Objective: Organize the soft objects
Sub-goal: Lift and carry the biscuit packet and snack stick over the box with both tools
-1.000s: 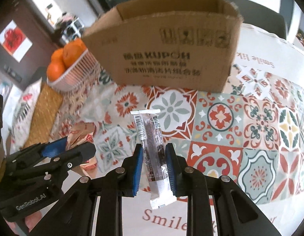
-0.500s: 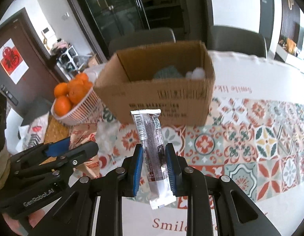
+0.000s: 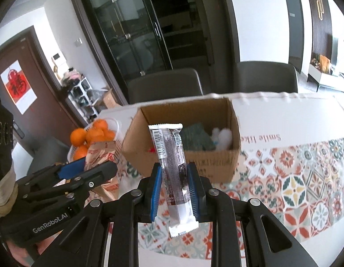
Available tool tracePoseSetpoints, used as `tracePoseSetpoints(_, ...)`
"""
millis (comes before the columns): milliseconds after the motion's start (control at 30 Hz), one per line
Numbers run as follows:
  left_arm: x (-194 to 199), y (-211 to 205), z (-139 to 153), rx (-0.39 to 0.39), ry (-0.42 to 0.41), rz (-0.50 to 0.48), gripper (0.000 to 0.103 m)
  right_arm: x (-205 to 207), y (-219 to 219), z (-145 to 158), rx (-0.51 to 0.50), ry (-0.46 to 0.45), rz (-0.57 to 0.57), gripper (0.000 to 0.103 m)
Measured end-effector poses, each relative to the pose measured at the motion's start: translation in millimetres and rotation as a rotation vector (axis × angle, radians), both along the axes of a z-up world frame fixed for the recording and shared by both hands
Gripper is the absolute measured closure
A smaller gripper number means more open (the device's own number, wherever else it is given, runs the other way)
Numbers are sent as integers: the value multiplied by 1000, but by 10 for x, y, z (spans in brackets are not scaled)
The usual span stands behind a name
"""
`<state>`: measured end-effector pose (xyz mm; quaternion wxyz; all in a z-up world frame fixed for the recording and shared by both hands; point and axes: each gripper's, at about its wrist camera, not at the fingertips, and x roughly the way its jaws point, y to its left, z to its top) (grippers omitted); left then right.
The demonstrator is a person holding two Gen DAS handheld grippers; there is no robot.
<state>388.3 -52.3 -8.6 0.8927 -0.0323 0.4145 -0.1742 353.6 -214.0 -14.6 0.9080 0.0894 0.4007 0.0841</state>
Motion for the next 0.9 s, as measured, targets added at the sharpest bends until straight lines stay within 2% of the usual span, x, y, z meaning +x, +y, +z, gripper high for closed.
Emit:
tracePoseSetpoints(400, 461, -76, 186, 34, -48, 6, 57, 425, 5, 230, 0, -50, 20, 78)
tracePoseSetpoints(600, 699, -134, 90, 62, -32, 5, 57, 694, 5, 191, -27, -34, 36, 78)
tracePoseSetpoints(900, 1075, -183, -221, 90, 39, 15, 57, 1083, -18, -23, -61, 8, 55, 78)
